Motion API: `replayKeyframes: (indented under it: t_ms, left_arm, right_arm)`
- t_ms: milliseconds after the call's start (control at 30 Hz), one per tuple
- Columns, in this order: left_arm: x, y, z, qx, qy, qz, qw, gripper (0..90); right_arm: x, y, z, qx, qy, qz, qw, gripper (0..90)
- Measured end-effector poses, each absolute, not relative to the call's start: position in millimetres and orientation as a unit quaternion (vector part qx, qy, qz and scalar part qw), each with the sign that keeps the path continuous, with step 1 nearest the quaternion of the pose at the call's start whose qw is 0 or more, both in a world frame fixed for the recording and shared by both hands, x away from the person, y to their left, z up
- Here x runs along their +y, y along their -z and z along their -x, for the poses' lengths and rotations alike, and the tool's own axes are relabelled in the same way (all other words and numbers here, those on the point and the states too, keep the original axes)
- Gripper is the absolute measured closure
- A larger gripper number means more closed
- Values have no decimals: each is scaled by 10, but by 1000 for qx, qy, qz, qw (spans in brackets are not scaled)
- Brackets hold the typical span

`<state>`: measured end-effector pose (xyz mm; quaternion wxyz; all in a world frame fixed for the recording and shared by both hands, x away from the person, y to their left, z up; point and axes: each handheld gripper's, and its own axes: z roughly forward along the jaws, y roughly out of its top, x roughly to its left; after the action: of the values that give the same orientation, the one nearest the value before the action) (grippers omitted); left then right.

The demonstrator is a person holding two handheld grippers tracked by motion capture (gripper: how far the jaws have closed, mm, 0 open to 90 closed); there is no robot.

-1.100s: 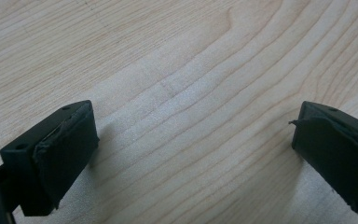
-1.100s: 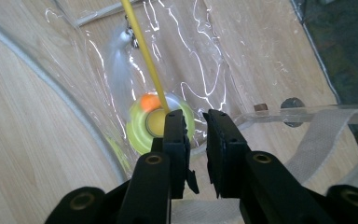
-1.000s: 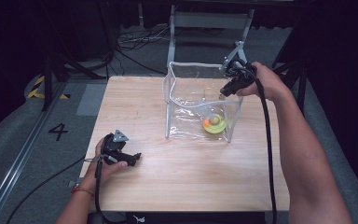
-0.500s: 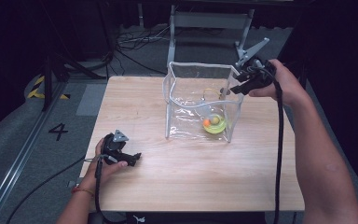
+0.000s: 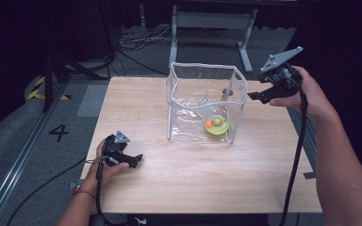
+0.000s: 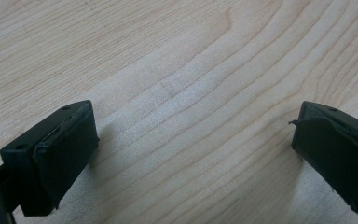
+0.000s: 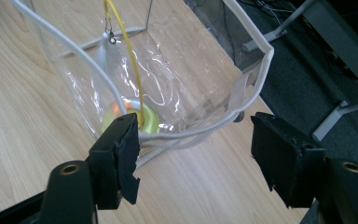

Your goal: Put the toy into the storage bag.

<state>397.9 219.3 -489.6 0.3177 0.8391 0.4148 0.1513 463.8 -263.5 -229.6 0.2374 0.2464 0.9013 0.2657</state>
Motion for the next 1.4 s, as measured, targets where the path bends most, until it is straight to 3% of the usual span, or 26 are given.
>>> replayKeyframes:
  t_ms: [600, 933, 1400]
  left_arm:
    - [2194, 4895, -3979, 414, -151, -840, 317, 5]
    - [2192, 4896, -3978, 415, -151, -839, 318, 5]
    - [2194, 4895, -3979, 414, -151, -840, 317, 5]
  right_arm:
    - [-2977, 2719, -4247, 893, -270, -249, 261, 282]
    - [-3117, 3258, -4034, 892, -263, -254, 264, 259]
    - [-3468, 4244, -3797, 884, -288, -296, 219, 235]
